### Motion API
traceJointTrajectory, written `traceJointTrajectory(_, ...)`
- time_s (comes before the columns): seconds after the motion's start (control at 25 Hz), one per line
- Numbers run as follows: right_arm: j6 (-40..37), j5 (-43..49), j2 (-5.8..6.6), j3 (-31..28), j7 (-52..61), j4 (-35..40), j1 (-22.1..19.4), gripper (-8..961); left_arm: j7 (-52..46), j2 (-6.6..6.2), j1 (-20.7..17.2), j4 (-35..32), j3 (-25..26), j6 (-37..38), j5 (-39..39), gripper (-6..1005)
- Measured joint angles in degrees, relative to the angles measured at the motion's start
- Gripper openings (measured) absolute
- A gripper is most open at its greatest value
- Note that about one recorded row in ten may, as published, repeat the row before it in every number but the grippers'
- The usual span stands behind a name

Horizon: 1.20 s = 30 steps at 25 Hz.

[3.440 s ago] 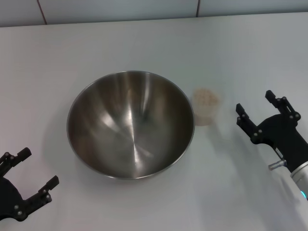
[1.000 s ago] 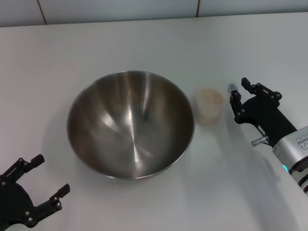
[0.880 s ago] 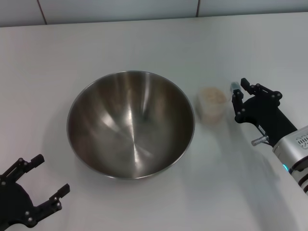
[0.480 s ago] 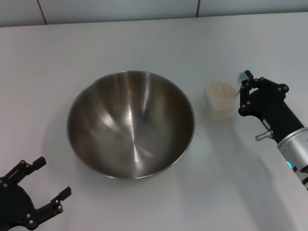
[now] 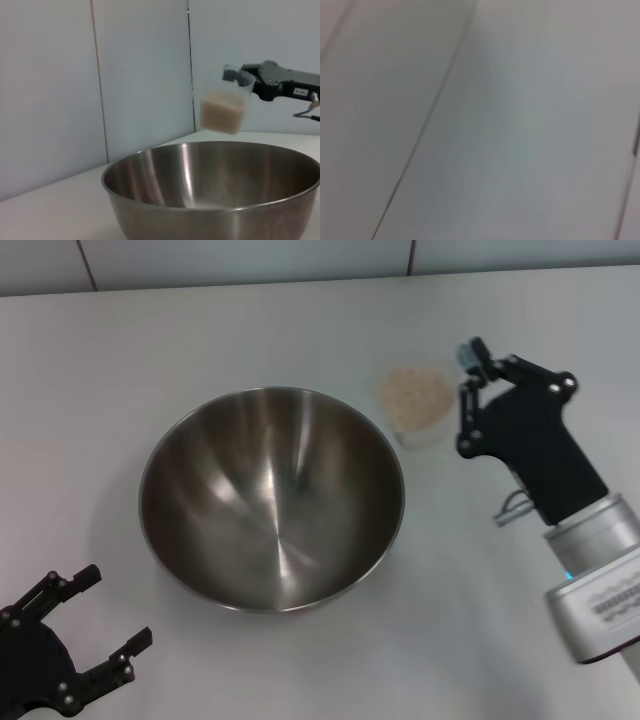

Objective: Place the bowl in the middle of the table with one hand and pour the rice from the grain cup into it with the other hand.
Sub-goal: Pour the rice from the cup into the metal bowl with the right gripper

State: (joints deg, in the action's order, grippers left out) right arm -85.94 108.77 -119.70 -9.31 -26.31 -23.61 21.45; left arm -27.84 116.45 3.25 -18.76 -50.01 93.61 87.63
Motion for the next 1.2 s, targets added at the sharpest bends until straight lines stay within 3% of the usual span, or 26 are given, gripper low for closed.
traceJointTrajectory(0.16, 0.6, 0.6, -0.05, 0.7, -15.8, -4.6, 1.9, 20, 0.0, 0.0, 0.0, 0.0, -0.1, 0.0, 0.0, 859)
traceJointTrajectory(0.2, 1.4, 0.9, -0.11, 1.9, -27.1, -7.0, 2.6, 20, 0.0, 0.0, 0.0, 0.0, -0.1, 0.0, 0.0, 859)
traceJointTrajectory(0.24, 1.4, 0.9, -0.11, 1.9, -27.1, -7.0, 2.6, 20, 0.0, 0.0, 0.0, 0.0, -0.1, 0.0, 0.0, 859)
traceJointTrajectory(0.6, 4.2, 10.6, -0.15, 3.8, -75.4, -11.2, 2.0, 20, 0.0, -0.01, 0.0, 0.0, -0.1, 0.0, 0.1, 859)
traceJointTrajectory(0.88, 8.6, 11.7, -0.18, 3.4, -100.1, -11.6, 2.9, 19, 0.0, 0.0, 0.3, 0.0, -0.1, 0.0, 0.2, 859)
traceJointTrajectory(1.2, 11.2, 13.8, -0.18, 3.8, -120.6, -12.8, 3.4, 18, 0.0, 0.05, 0.5, 0.0, -0.2, 0.0, 0.2, 859)
